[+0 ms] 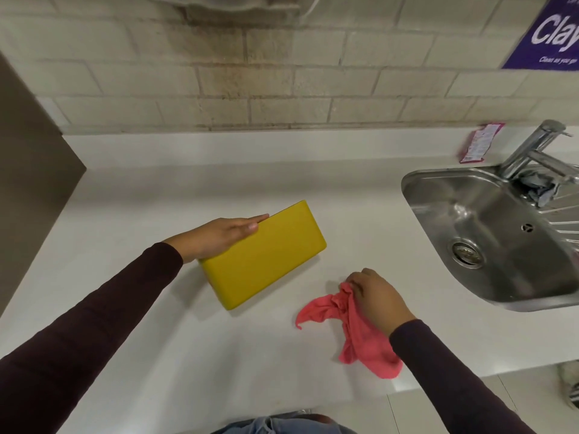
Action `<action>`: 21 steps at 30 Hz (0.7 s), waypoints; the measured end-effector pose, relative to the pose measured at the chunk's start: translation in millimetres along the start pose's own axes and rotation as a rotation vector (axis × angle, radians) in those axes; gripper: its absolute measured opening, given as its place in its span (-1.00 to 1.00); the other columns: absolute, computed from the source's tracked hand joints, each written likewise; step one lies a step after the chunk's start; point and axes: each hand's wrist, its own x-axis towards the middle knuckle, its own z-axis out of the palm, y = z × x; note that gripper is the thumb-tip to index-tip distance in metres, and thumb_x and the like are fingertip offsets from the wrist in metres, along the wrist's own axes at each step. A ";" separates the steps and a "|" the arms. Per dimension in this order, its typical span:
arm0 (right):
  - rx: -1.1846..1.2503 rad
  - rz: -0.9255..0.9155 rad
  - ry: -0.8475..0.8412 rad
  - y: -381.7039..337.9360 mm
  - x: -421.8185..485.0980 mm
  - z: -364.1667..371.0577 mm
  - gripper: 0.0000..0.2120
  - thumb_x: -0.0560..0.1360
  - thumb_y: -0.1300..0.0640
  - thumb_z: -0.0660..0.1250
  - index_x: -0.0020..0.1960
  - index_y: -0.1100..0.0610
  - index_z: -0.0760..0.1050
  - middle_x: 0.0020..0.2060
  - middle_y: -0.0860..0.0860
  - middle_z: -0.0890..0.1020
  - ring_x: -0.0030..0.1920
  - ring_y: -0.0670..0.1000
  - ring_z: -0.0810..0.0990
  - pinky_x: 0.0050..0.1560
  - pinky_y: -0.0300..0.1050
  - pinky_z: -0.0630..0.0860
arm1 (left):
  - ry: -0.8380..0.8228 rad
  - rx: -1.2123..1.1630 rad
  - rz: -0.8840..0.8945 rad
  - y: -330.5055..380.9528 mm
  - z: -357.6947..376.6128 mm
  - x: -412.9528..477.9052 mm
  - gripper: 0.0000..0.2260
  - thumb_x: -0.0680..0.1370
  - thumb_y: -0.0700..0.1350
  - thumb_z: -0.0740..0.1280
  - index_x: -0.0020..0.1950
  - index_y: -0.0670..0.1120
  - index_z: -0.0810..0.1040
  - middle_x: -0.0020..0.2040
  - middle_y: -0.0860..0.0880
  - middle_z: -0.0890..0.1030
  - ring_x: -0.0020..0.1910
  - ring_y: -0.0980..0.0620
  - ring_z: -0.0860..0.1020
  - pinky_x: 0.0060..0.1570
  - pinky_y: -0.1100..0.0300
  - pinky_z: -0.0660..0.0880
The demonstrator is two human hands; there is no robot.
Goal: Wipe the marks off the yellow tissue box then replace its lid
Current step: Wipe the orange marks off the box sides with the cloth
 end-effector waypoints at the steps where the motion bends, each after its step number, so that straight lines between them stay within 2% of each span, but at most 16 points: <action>1: -0.039 0.020 0.049 -6.4 0.2 0.9 -0.79 0.55 0.19 0.15 -0.05 0.16 0.57 -0.14 0.08 0.54 -0.14 0.13 0.57 -0.19 -0.11 0.40 | 0.001 -0.002 -0.002 0.4 -0.2 -0.3 -0.62 0.57 0.18 0.04 0.40 0.28 0.24 0.45 0.07 0.34 0.36 0.01 0.36 0.31 0.14 0.26; 3: -0.137 0.046 0.107 -23.3 -1.3 4.0 -0.80 0.54 0.20 0.14 0.01 0.19 0.53 -0.09 0.10 0.54 -0.13 0.17 0.57 -0.17 -0.05 0.48 | -0.002 -0.023 -0.005 0.8 -0.7 -1.0 -0.62 0.56 0.19 0.04 0.39 0.29 0.25 0.43 0.08 0.37 0.28 0.06 0.40 0.27 0.14 0.29; 6: -0.232 0.021 0.094 -49.2 -7.4 15.6 -0.71 0.53 0.22 0.14 0.24 0.14 0.39 0.06 0.09 0.53 -0.03 0.13 0.53 -0.10 -0.03 0.49 | -0.001 -0.036 -0.001 0.8 -0.5 -1.4 -0.63 0.56 0.19 0.05 0.38 0.30 0.26 0.41 0.11 0.39 0.22 0.13 0.39 0.23 0.18 0.28; 8: -0.079 0.019 0.067 -62.6 -12.3 23.5 -0.65 0.53 0.15 0.17 0.32 0.10 0.31 0.09 0.07 0.52 -0.03 0.09 0.53 -0.10 -0.09 0.47 | 0.000 -0.039 -0.001 0.8 0.4 -1.1 -0.64 0.57 0.18 0.06 0.37 0.30 0.27 0.41 0.13 0.38 0.23 0.16 0.37 0.23 0.21 0.26; 10: 0.152 0.056 0.049 -69.7 -17.3 27.7 -0.64 0.53 0.10 0.20 0.31 0.06 0.32 0.04 0.02 0.56 -0.18 -0.04 0.54 -0.18 -0.25 0.43 | -0.002 -0.028 -0.004 0.5 0.2 -0.5 -0.64 0.57 0.17 0.05 0.37 0.31 0.26 0.41 0.14 0.37 0.23 0.17 0.36 0.23 0.23 0.24; 12: 0.296 0.063 0.083 -66.3 -21.3 25.3 -0.70 0.52 0.20 0.18 0.24 0.05 0.40 -0.05 -0.01 0.59 -0.28 -0.20 0.49 -0.28 -0.44 0.35 | -0.004 -0.020 -0.003 0.5 -0.2 -0.1 -0.64 0.57 0.17 0.05 0.38 0.31 0.26 0.42 0.13 0.37 0.24 0.17 0.35 0.24 0.23 0.23; 13: 0.336 0.063 0.130 -61.0 -22.8 21.9 -0.70 0.51 0.25 0.16 0.20 0.05 0.44 -0.06 -0.02 0.59 -0.26 -0.22 0.49 -0.27 -0.46 0.35 | -0.003 -0.018 -0.001 0.5 -0.6 0.1 -0.64 0.57 0.17 0.05 0.38 0.31 0.26 0.42 0.12 0.36 0.25 0.16 0.35 0.25 0.22 0.23; 14: 0.342 0.056 0.184 -54.7 -24.4 17.4 -0.70 0.50 0.29 0.16 0.16 0.04 0.47 -0.04 -0.04 0.59 -0.20 -0.20 0.50 -0.22 -0.45 0.35 | -0.004 -0.016 0.001 0.2 -0.8 -0.1 -0.64 0.57 0.18 0.05 0.37 0.31 0.26 0.43 0.11 0.36 0.26 0.15 0.35 0.26 0.21 0.24; 16: 0.313 0.033 0.258 -43.4 -23.8 7.9 -0.74 0.51 0.28 0.19 0.10 0.02 0.51 -0.01 -0.11 0.57 -0.07 -0.11 0.50 -0.08 -0.30 0.38 | -0.006 -0.011 0.004 -0.5 -0.7 -0.1 -0.65 0.56 0.19 0.05 0.35 0.35 0.25 0.43 0.12 0.36 0.29 0.13 0.36 0.28 0.20 0.24; 18: 0.394 0.053 0.259 -39.2 -16.7 1.4 -0.80 0.54 0.22 0.22 0.06 -0.03 0.50 -0.02 -0.11 0.59 -0.11 -0.08 0.52 -0.11 -0.24 0.42 | -0.018 -0.005 0.009 -0.6 -0.7 0.3 -0.66 0.54 0.22 0.05 0.32 0.38 0.24 0.43 0.13 0.35 0.35 0.10 0.34 0.30 0.20 0.23; 19: 0.509 0.110 0.228 -41.5 -11.6 -1.3 -0.83 0.55 0.19 0.22 0.06 -0.03 0.49 -0.02 -0.05 0.61 -0.16 -0.05 0.54 -0.14 -0.21 0.46 | -0.026 -0.003 0.010 -0.5 -0.5 0.8 -0.66 0.53 0.22 0.05 0.31 0.39 0.24 0.43 0.14 0.35 0.35 0.10 0.34 0.30 0.20 0.22; 21: 0.886 0.330 0.098 -50.7 -0.8 -6.2 -0.85 0.59 0.16 0.16 0.13 0.08 0.44 0.02 0.14 0.61 -0.22 0.05 0.60 -0.17 -0.09 0.56 | -0.045 0.010 0.010 0.1 0.6 1.1 -0.67 0.53 0.22 0.05 0.31 0.40 0.23 0.41 0.16 0.35 0.31 0.14 0.34 0.28 0.22 0.22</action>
